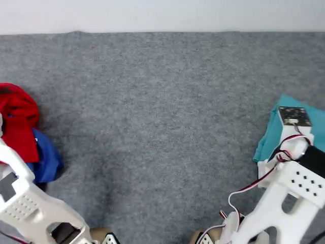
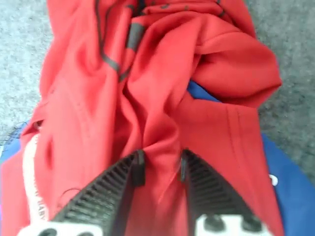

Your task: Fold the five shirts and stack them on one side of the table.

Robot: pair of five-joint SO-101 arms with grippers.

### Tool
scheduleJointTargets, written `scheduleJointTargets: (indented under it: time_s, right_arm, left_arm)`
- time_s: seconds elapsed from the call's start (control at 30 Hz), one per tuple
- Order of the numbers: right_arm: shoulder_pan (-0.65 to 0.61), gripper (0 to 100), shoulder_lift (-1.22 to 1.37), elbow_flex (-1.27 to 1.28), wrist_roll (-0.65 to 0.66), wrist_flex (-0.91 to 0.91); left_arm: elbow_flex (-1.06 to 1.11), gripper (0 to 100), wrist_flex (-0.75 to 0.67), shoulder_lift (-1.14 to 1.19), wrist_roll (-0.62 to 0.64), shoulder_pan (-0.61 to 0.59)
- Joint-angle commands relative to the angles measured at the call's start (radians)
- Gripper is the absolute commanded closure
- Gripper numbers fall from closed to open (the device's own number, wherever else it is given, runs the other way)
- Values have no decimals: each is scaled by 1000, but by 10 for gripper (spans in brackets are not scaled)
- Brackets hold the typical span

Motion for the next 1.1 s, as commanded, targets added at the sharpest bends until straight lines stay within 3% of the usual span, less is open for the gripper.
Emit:
scheduleJointTargets:
  time_s: [0.0, 0.1, 0.23, 0.43, 0.6, 0.8, 1.07]
  right_arm:
    - [-8, 988, -21, -8, -38, 41]
    - [-4, 988, -21, -8, -37, 41]
    - [-4, 988, -22, -8, -37, 42]
    - [-4, 988, -22, -8, -38, 42]
    - [-4, 988, -22, -8, -38, 42]
    - [-4, 988, -22, -6, -38, 42]
    - [-4, 988, -22, 21, -38, 42]
  left_arm:
    - [-41, 995, -20, 12, 2, 3]
    - [-93, 996, 29, 14, 6, 20]
    - [-329, 996, 233, 14, 20, 77]
    - [-794, 996, 471, 17, 190, 198]
    - [-1010, 996, 474, 14, 292, 305]
    - [-1159, 996, 474, 14, 310, 457]
    - [-1288, 995, 474, 14, 311, 783]
